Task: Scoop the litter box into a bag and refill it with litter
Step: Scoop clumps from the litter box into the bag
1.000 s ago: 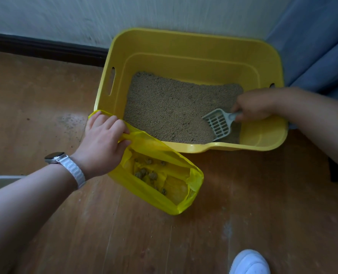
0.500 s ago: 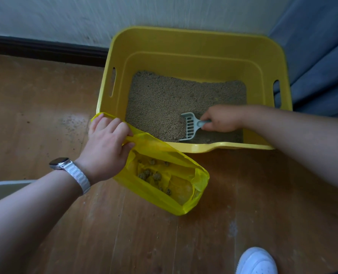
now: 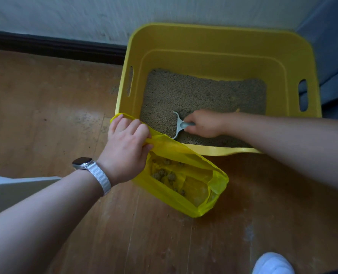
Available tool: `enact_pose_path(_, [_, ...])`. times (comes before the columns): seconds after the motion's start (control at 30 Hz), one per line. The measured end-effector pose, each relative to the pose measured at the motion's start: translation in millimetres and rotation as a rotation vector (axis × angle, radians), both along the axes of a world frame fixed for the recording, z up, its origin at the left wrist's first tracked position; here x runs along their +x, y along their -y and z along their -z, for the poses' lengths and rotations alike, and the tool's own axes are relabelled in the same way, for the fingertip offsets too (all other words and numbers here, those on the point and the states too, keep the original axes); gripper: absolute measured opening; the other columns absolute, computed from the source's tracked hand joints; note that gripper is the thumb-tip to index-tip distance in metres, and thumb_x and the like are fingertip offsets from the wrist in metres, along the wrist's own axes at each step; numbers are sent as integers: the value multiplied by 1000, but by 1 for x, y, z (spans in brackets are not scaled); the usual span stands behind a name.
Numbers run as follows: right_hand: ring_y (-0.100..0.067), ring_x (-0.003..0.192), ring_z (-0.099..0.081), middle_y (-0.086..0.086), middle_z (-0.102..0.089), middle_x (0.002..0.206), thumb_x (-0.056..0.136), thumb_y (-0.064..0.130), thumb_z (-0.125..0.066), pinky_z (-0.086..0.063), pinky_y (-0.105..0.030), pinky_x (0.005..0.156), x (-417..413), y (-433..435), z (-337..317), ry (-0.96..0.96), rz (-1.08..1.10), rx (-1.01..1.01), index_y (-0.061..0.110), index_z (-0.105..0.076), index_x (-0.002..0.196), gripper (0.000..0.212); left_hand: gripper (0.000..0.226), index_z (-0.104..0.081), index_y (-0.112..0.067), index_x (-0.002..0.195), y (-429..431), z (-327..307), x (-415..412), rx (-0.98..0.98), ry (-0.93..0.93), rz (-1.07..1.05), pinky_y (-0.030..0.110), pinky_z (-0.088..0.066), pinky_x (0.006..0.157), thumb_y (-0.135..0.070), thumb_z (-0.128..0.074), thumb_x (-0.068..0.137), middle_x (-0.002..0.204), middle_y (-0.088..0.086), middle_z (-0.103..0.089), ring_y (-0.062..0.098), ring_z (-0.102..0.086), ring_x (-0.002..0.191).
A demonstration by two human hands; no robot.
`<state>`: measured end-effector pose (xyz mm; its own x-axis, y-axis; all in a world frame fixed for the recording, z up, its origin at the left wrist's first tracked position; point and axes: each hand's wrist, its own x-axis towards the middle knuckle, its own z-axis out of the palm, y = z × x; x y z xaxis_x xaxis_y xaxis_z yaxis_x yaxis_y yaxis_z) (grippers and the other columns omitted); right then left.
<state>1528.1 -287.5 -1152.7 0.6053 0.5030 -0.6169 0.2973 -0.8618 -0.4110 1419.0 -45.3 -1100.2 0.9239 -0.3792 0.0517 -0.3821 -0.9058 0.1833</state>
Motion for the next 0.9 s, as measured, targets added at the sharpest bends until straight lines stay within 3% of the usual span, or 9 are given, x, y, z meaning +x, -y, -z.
enact_pose_path(0.2, [-13, 68, -52, 4, -59, 78, 97, 36, -54, -35, -29, 55, 1, -1, 6, -62, 146, 115, 31, -61, 101, 9, 22, -54, -15, 87, 0, 0, 0, 2, 4, -8, 47, -24, 104, -35, -50, 78, 86, 5, -53, 31, -48, 86])
enact_pose_path(0.33, [-11, 64, -49, 4, -57, 75, 97, 36, -56, -35, -28, 55, -3, -1, 6, -84, 248, 203, 32, -64, 117, 22, 19, -52, -16, 87, 1, -1, 0, 15, -15, -14, 49, -25, 105, -32, -54, 77, 85, 4, -52, 29, -45, 87])
enact_pose_path(0.57, [-13, 64, -45, -1, -52, 75, 98, 32, -55, -34, -30, 59, -5, 6, -14, -60, 405, 367, 20, -67, 107, 20, 18, -53, -17, 88, 3, -6, -1, 39, -34, -39, 50, -25, 104, -29, -59, 75, 84, 3, -54, 32, -51, 86])
enact_pose_path(0.73, [-11, 60, -43, 0, -50, 71, 98, 31, -54, -31, -29, 55, -7, 38, -31, -8, 512, 369, 24, -67, 107, 18, 20, -53, -16, 86, 5, -6, -2, 50, -34, -50, 54, -31, 102, -30, -60, 74, 82, 6, -54, 33, -51, 84])
enact_pose_path(0.9, [-12, 59, -43, -1, -49, 68, 99, 32, -52, -30, -29, 55, -10, 74, -35, 60, 612, 308, 15, -67, 101, 23, 22, -53, -16, 86, 3, -4, -1, 56, -18, -54, 52, -28, 102, -37, -51, 77, 82, 4, -54, 33, -50, 84])
